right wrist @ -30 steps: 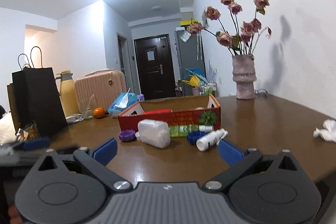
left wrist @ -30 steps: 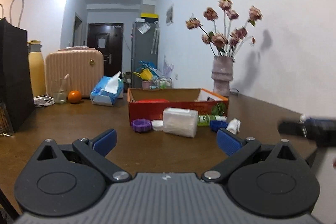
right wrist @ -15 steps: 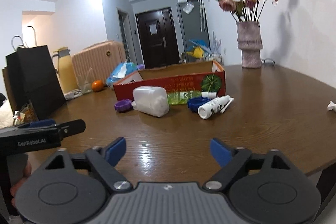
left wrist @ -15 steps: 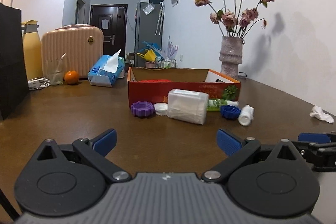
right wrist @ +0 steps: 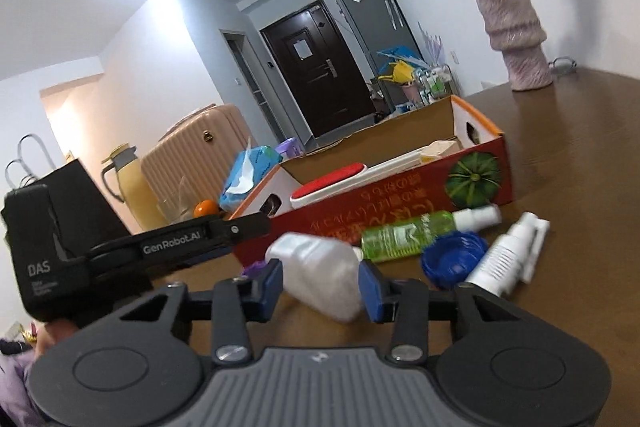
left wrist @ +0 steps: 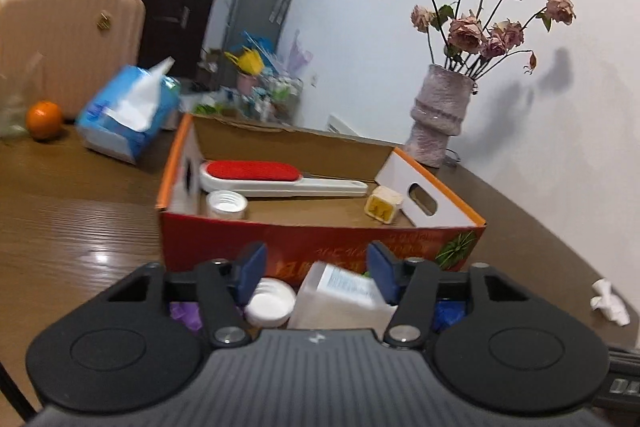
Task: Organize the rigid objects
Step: 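Close both grippers around the white plastic bottle lying on the table, then lift the white plastic bottle off the table with both grippers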
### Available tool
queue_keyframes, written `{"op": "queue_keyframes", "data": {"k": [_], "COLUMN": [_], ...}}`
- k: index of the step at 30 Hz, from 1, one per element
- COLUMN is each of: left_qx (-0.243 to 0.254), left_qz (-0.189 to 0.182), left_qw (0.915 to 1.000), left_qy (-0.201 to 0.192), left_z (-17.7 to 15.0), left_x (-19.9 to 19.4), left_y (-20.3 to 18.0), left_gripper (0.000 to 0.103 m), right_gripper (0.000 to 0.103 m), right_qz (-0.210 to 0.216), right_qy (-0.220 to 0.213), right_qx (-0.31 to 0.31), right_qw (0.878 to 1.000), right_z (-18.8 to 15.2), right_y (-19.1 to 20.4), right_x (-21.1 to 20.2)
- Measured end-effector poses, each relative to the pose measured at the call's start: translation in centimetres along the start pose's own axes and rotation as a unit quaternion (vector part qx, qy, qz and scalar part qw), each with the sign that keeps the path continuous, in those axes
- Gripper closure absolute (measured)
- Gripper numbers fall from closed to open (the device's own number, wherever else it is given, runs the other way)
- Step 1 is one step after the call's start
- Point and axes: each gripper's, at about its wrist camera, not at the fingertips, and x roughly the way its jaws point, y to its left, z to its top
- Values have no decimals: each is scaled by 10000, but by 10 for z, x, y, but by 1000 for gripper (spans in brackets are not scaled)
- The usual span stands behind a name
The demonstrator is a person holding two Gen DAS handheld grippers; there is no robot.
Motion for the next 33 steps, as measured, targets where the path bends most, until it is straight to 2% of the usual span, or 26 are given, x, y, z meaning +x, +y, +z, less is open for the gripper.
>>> {"op": "queue_keyframes", "data": {"k": [1, 3, 4, 10, 15, 18, 25, 33], "left_qx": [-113, -409, -550, -710, -897, -976, -860, -798], "left_qz": [-73, -283, -411, -498, -574, -659, -649, -713], "left_qw": [9999, 9980, 9965, 9952, 9935, 9920, 9932, 9929], "left_qy": [78, 378, 481, 455, 402, 461, 452, 524], "left_z": [2, 2, 0, -13, -44, -66, -104, -125], "left_x": [7, 20, 23, 0, -46, -70, -122, -159], "left_y": [3, 12, 16, 16, 9, 4, -10, -21], "left_gripper": [55, 75, 76, 77, 77, 77, 77, 77], "right_gripper": [65, 70, 74, 78, 76, 68, 68, 67], "right_qz": [51, 188, 213, 130, 134, 111, 229, 381], "right_qy": [31, 164, 215, 291, 422, 545, 709, 722], "right_qx": [113, 381, 496, 600, 358, 210, -275, -298], "right_qw": [9999, 9990, 9983, 9977, 9984, 9982, 9968, 9962], "right_z": [3, 6, 7, -7, -24, -37, -67, -90], "right_y": [-2, -9, -12, -13, -5, -1, 14, 20], "right_x": [9, 25, 32, 32, 3, -18, -66, -108]}}
